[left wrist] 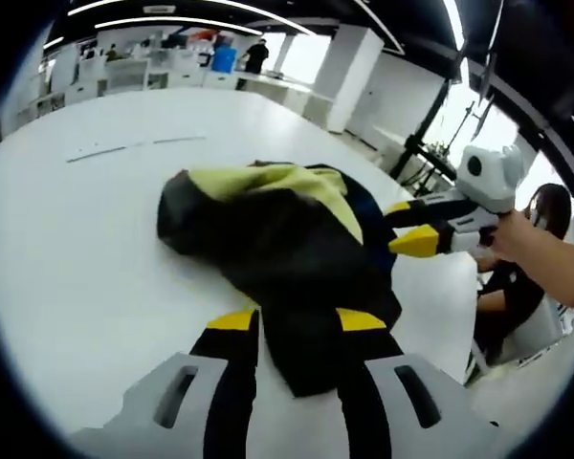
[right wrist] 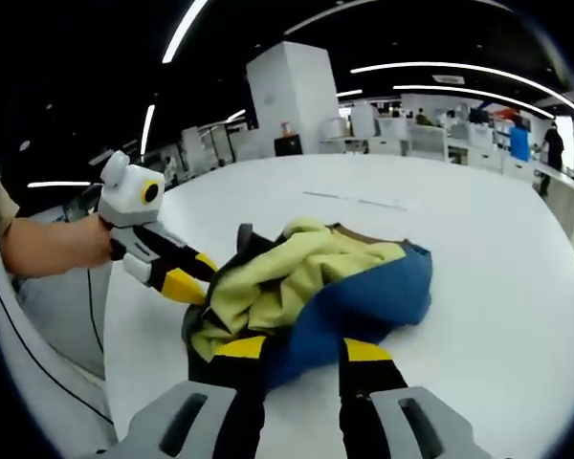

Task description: Fold the garment on the visible template until the final outline fits inside the template.

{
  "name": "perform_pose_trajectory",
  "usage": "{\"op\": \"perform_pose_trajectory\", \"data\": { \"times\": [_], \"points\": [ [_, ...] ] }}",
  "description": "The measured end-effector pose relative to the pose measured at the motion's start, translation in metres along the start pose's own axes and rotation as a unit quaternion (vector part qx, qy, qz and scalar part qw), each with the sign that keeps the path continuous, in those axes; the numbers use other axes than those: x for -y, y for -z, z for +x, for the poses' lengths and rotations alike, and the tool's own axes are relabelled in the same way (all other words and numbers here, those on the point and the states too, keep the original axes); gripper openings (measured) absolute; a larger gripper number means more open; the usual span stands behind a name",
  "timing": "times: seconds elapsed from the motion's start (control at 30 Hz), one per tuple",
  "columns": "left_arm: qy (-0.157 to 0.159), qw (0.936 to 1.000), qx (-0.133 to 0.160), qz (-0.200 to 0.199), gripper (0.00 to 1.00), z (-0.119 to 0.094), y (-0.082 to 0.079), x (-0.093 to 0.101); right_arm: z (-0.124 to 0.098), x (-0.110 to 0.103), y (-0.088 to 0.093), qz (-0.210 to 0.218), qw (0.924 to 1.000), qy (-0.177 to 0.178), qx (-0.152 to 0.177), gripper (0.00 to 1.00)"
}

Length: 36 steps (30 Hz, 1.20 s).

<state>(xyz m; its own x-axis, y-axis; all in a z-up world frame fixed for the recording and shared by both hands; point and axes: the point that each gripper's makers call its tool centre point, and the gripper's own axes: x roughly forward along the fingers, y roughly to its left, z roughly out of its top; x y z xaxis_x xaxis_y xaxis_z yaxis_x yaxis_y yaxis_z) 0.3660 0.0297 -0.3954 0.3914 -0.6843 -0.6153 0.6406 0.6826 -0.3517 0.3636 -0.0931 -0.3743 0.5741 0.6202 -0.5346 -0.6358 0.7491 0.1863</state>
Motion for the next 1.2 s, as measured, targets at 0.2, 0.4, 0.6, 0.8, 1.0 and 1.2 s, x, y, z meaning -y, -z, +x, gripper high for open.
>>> {"op": "perform_pose_trajectory", "data": {
  "times": [0.2, 0.4, 0.6, 0.8, 1.0, 1.2],
  "points": [
    [0.02, 0.9997, -0.006, -0.009, 0.21, 0.003, 0.005, 0.006, 0.0, 0.002, 0.003, -0.001, 1.0, 0.002, -0.003, 0.25],
    [0.023, 0.9997, -0.007, 0.003, 0.12, 0.004, 0.004, 0.007, -0.001, 0.0, 0.0, -0.004, 1.0, -0.006, 0.001, 0.17],
    [0.025, 0.9997, -0.001, 0.004, 0.03, 0.002, 0.003, 0.007, 0.0, -0.004, 0.004, -0.012, 0.9998, -0.017, -0.006, 0.03],
    [0.022, 0.9997, 0.004, 0.01, 0.01, -0.002, 0.002, 0.007, 0.0, -0.007, 0.006, -0.017, 0.9996, -0.021, -0.011, 0.0],
    [0.019, 0.9997, 0.006, 0.012, 0.0, -0.006, 0.001, 0.005, -0.004, -0.005, 0.005, -0.016, 0.9997, -0.018, -0.009, 0.0],
    [0.011, 0.9997, 0.017, 0.012, 0.0, -0.013, -0.002, 0.001, -0.006, -0.002, 0.003, -0.016, 0.9997, -0.015, -0.006, 0.0]
  ]
}}
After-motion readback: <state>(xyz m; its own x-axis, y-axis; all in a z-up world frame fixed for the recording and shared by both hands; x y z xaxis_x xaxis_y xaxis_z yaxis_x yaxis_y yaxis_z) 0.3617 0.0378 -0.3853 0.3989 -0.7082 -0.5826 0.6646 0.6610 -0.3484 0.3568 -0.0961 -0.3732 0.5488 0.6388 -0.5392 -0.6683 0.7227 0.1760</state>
